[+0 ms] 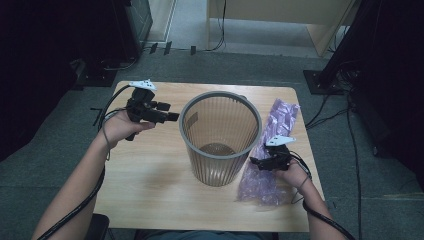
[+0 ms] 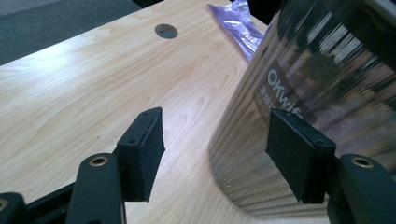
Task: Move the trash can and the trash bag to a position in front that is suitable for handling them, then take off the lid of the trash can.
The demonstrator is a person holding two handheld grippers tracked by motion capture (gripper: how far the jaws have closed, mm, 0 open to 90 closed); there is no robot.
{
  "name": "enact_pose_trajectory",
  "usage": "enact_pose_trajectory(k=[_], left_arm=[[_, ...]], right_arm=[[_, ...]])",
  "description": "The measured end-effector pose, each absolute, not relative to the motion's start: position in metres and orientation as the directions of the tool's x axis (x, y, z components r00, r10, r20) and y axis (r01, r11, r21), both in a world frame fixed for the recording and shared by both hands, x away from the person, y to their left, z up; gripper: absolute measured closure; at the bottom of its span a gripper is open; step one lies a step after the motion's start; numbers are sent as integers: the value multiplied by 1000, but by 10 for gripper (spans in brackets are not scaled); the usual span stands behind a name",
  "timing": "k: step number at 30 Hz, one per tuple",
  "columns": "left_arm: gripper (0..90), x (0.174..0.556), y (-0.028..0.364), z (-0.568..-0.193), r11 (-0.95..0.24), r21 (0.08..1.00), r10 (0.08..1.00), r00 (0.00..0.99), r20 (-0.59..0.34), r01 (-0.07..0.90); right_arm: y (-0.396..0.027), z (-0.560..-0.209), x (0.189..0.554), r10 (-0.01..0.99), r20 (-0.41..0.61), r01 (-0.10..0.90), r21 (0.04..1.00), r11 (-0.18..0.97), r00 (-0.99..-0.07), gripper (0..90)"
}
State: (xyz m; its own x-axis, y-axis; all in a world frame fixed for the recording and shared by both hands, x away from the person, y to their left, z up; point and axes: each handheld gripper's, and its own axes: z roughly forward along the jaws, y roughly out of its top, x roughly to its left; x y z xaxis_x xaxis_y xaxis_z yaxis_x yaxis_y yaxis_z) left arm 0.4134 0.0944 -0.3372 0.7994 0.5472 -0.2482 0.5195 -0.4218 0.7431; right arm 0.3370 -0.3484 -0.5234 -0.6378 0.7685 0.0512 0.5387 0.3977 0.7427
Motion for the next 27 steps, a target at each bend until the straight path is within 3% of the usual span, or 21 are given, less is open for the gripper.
enact_pose_trajectory(k=[27], left_arm=[[352,427,92,-296,-415,750,568,790,-229,515]], right_arm=[[-347,-524,337,762,45,537,736,412,-646,102]])
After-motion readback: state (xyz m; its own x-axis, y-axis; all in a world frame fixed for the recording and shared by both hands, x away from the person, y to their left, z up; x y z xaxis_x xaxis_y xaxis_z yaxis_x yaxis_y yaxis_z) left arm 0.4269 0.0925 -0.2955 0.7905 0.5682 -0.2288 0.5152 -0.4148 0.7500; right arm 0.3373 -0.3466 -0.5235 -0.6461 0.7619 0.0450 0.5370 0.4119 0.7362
